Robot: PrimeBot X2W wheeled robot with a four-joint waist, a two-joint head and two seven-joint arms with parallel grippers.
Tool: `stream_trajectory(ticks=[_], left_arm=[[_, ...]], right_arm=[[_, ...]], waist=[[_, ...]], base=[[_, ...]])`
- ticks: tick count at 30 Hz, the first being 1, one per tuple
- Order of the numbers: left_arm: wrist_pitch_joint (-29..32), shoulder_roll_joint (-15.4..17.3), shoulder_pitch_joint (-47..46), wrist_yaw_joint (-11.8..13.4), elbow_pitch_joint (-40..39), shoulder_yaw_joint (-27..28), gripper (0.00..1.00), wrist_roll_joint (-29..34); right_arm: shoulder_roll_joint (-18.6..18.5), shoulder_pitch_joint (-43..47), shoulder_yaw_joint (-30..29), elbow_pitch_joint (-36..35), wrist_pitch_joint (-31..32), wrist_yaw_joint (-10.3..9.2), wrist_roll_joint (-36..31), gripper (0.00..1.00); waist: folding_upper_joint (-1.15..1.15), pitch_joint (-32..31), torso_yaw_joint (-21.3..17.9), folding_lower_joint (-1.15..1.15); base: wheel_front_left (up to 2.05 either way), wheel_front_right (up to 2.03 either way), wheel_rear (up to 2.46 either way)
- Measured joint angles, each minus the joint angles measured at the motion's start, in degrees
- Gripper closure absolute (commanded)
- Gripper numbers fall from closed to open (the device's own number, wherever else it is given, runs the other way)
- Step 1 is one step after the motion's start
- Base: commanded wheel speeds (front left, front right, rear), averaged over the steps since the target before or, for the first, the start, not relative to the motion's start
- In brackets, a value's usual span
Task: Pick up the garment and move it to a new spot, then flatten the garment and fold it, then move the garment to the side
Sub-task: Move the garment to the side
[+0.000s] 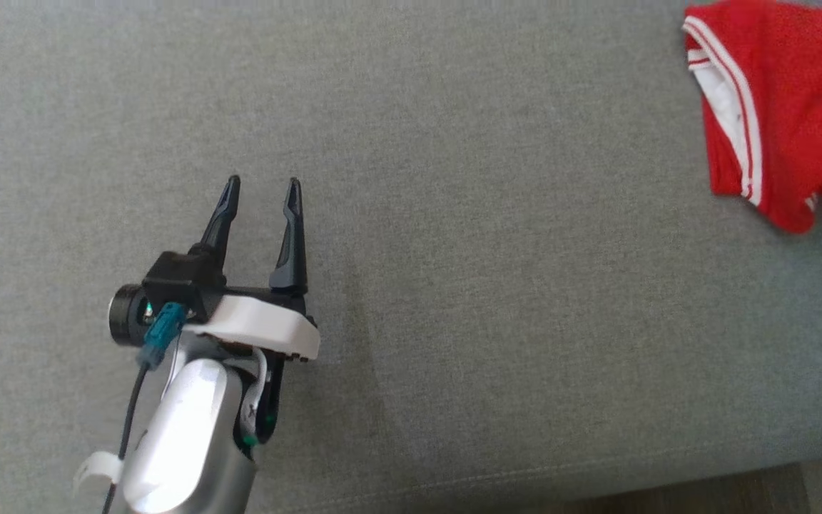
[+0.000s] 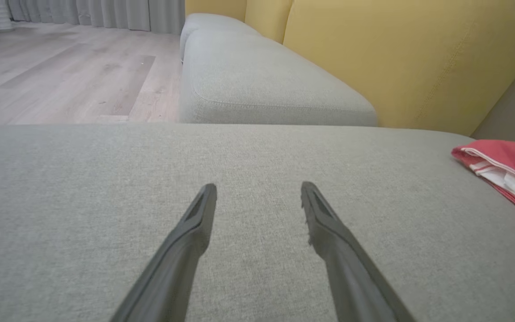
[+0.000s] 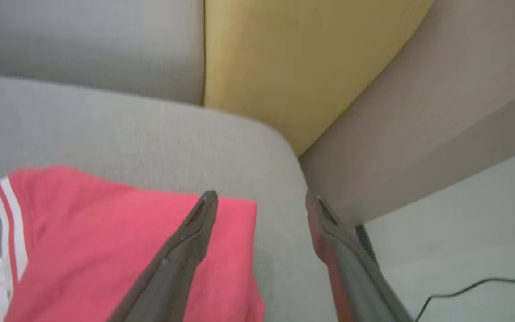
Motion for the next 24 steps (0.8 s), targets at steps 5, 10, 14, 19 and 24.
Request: stream_trajectory(ticks=[5, 10, 14, 19, 24], left_arm=[[0.0, -0.02, 0.57, -0.01, -0.48, 0.78, 0.0, -0.96], [0.0, -0.04, 3.53, -0.05, -2.0, 3.67, 0.0, -1.52], [0.0, -0.03, 6.14, -0.57, -2.49, 6.27, 0.0, -1.51], [0.0, 0.09, 8.39, -2.02, -3.31, 9.91, 0.0, -1.43], [0.0, 0.07, 10.72, -2.54, -3.8, 11.74, 0.0, -1.4]], right_arm=[[3.31, -1.22, -1.23, 0.62, -10.32, 0.0, -2.41, 0.0], [5.93, 3.51, -1.34, -4.33, -18.57, 0.0, -0.15, 0.0], [7.24, 9.51, -3.08, -10.59, -23.31, 0.0, 2.36, 0.0], [9.91, 20.11, -5.16, -20.86, -26.49, 0.0, 4.06, 0.0], [13.73, 32.96, -10.37, -29.92, -27.15, 0.0, 3.3, 0.0]], waist=[[0.0, -3.54, 0.18, 0.0], [0.0, -8.02, 0.49, 0.0], [0.0, -11.98, 0.78, 0.0], [0.0, -16.9, 1.08, 0.0], [0.0, -20.76, 1.55, -0.01]], base=[[0.0, 0.0, 0.0], [0.0, 0.0, 0.0], [0.0, 0.0, 0.0], [0.0, 0.0, 0.0], [0.0, 0.0, 0.0]])
